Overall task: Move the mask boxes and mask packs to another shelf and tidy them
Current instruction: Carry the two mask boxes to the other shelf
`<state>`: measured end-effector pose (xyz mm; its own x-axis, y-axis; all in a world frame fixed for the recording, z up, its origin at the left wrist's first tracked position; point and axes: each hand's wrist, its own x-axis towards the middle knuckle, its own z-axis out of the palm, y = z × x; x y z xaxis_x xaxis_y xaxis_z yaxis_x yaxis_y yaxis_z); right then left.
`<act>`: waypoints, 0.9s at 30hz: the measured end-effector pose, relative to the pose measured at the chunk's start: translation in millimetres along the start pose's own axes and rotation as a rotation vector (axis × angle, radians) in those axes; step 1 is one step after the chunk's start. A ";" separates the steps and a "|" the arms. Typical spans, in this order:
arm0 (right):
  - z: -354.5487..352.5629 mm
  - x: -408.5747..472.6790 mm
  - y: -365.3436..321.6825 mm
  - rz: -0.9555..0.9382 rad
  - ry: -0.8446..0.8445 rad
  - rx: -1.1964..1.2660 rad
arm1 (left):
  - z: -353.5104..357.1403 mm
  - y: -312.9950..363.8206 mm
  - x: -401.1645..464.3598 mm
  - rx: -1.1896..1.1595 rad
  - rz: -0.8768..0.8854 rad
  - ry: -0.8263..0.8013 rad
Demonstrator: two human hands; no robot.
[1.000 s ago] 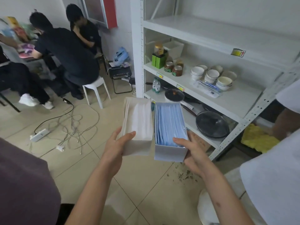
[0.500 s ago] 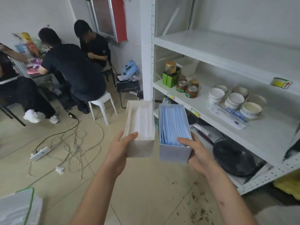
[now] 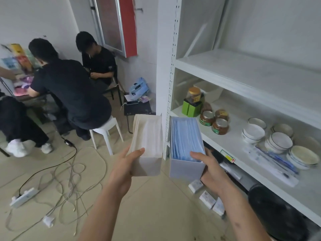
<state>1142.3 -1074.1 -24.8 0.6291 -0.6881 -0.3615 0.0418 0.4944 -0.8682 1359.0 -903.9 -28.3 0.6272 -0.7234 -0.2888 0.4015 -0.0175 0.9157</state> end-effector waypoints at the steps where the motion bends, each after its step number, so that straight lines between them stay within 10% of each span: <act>1: 6.0 11.7 -5.7 -0.012 0.003 0.006 | -1.1 9.0 14.1 0.010 -0.003 -0.008; 18: 36.4 198.8 -144.6 -0.178 0.008 0.085 | 61.2 127.2 261.0 0.075 -0.067 -0.107; 27: 36.4 224.9 -247.4 -0.309 -0.019 0.187 | 118.5 206.0 337.0 0.126 0.105 -0.451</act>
<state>1301.7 -1331.8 121.1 0.5785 -0.8114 -0.0839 0.3727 0.3544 -0.8576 1574.0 -1233.1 96.2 0.2968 -0.9525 -0.0679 0.2499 0.0088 0.9682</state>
